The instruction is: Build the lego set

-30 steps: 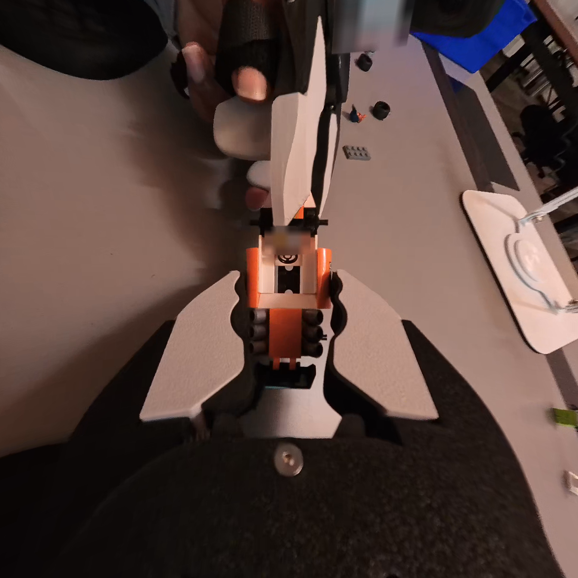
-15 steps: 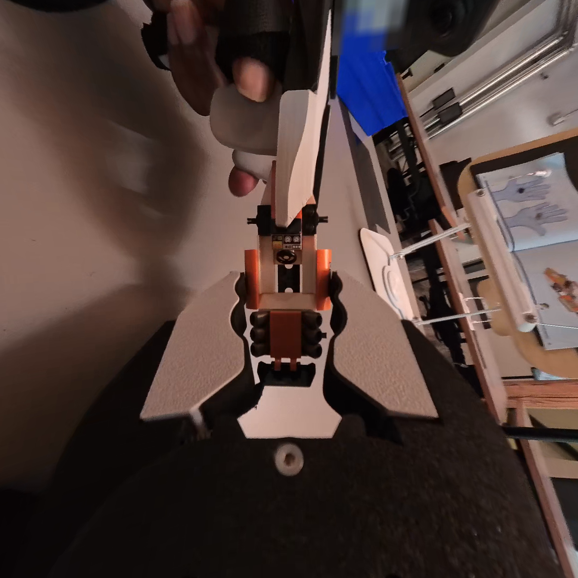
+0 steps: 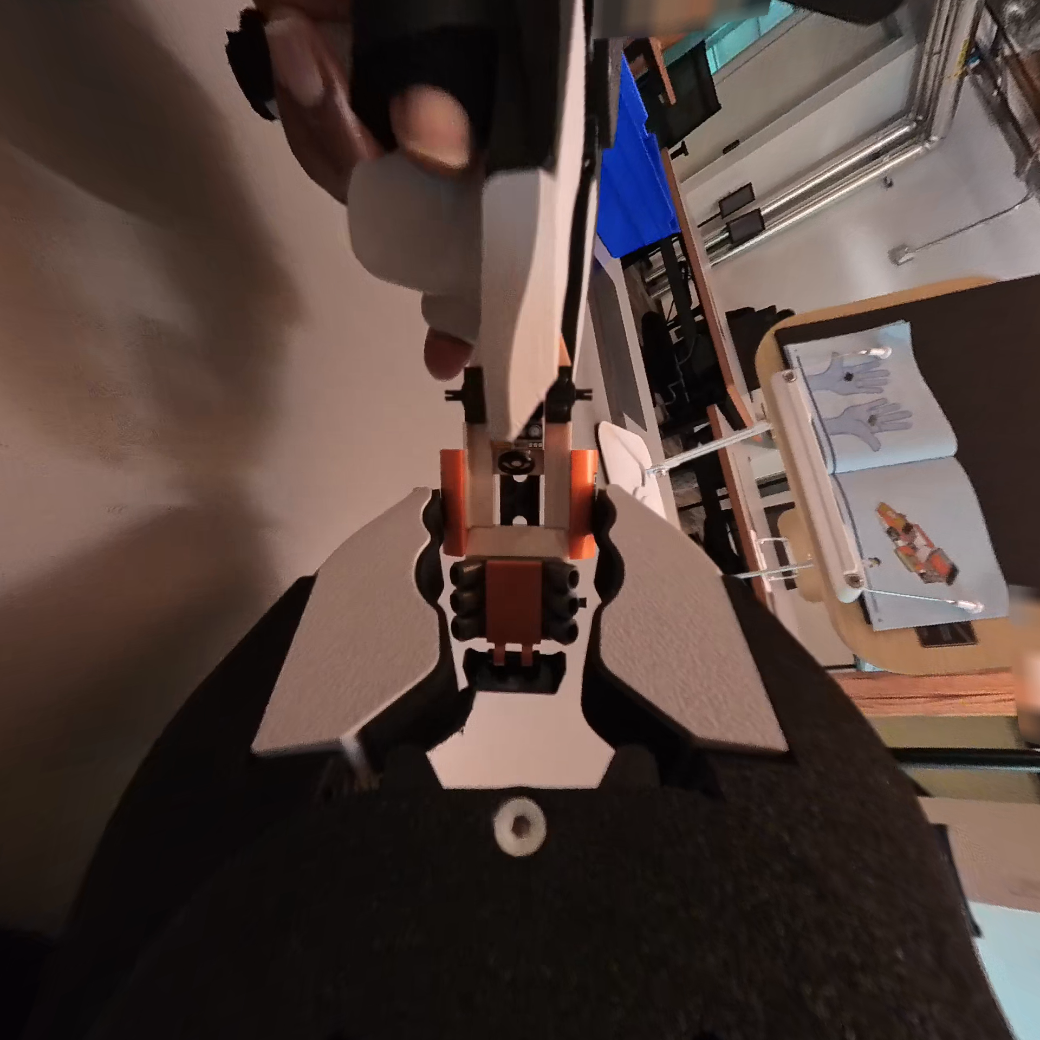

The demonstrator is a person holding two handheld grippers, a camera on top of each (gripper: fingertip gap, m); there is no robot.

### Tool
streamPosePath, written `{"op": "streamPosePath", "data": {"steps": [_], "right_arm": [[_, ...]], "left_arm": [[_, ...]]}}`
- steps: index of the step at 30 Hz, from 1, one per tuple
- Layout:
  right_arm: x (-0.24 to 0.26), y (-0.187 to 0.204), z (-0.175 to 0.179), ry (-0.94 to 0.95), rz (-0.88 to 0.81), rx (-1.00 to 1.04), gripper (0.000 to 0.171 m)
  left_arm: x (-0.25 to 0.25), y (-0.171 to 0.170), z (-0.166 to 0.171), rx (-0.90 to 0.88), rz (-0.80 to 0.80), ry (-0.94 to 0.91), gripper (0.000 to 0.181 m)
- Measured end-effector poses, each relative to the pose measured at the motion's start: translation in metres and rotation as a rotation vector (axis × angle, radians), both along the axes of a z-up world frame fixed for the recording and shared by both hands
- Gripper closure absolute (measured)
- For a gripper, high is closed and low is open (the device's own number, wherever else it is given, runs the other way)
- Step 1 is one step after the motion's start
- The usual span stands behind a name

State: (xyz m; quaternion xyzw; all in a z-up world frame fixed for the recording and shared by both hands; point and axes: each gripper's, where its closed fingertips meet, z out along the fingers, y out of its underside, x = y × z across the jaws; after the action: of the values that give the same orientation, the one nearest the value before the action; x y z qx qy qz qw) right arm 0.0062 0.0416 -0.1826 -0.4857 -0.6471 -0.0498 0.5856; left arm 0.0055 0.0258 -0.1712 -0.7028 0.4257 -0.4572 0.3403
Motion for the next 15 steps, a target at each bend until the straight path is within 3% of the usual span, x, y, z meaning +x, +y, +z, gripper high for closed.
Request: {"op": "streamPosePath", "data": {"steps": [10, 15], "right_arm": [[0.006, -0.015, 0.012, -0.008, -0.021, 0.049, 0.119], [0.014, -0.024, 0.008, -0.001, -0.030, -0.064, 0.119]], "left_arm": [[0.005, -0.014, 0.009, -0.055, -0.036, -0.023, 0.160], [0.013, -0.020, 0.007, -0.160, -0.097, -0.085, 0.160]]}}
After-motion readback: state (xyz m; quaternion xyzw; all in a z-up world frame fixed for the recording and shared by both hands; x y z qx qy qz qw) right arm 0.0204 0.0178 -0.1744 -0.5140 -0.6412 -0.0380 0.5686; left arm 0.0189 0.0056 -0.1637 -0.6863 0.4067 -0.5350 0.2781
